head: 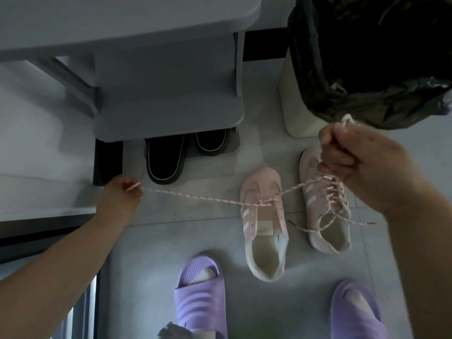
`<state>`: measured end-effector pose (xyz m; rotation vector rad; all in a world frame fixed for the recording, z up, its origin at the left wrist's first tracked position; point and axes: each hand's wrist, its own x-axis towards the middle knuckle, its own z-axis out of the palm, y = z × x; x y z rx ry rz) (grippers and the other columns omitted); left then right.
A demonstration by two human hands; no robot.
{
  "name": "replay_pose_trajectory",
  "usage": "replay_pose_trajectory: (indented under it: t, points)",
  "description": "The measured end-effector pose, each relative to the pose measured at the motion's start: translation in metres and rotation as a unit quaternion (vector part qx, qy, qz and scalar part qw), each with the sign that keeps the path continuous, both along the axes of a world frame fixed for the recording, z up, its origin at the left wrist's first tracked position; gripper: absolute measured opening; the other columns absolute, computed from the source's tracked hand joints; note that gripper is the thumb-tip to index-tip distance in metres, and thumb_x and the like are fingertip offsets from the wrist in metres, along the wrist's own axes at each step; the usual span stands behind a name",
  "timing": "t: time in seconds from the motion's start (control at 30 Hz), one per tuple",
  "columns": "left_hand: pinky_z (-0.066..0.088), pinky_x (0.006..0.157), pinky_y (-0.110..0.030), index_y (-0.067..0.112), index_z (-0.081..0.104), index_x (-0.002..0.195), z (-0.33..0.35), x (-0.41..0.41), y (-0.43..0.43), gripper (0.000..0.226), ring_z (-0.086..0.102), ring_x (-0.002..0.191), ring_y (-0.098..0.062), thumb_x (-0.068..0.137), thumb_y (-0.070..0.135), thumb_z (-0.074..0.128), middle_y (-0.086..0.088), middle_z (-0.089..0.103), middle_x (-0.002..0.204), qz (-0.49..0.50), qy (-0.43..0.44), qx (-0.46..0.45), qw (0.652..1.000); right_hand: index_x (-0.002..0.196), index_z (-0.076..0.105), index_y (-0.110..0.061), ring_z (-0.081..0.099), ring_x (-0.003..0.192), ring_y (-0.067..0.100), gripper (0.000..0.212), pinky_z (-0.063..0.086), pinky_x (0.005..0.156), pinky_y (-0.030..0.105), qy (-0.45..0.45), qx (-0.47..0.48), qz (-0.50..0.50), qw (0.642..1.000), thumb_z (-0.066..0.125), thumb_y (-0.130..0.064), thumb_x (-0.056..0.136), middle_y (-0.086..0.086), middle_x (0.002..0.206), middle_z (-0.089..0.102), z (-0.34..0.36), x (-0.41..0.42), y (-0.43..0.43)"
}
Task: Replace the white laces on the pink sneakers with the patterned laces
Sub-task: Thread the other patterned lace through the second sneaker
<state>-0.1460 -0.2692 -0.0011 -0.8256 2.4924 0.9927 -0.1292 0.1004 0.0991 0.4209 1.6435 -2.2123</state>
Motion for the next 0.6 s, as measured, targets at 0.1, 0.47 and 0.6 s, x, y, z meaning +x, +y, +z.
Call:
replay_pose_trajectory:
  t: [0.1,0.47,0.6]
  points:
    - [0.038,0.085,-0.04,-0.002,0.052,0.113,0.01,-0.006,0.019,0.034,0.05,0.098,-0.038,0.081,0.005,0.062,-0.025,0.054,0.107,-0.142,0.073,-0.151,0.975,0.076,0.068,-0.022,0.031,0.042,0.006,0.017,0.039,0.05,0.018,0.049,0.086,0.066,0.993,0.055,-0.034,0.073,-0.009,0.047,0.035,0.024,0.001,0.014]
    - [0.033,0.076,-0.013,0.018,0.067,0.087,0.019,0.03,0.147,0.037,0.053,0.078,-0.012,0.071,0.007,0.036,0.002,0.068,0.083,-0.493,0.167,0.122,0.845,0.082,0.066,-0.026,0.04,0.05,0.005,0.043,0.04,0.058,0.025,0.048,0.265,0.056,0.961,0.042,-0.062,0.085,-0.014,0.055,0.041,0.03,0.011,0.032]
    - [0.03,0.086,-0.009,0.017,0.071,0.098,0.002,0.039,0.168,0.034,0.052,0.097,-0.014,0.083,0.001,0.044,0.003,0.069,0.101,-0.51,0.078,0.132,0.846,0.083,0.059,-0.018,0.049,0.068,0.008,0.036,0.039,0.066,0.026,-0.021,0.447,0.139,0.884,0.034,-0.04,0.097,-0.002,0.075,0.053,-0.016,0.031,0.004]
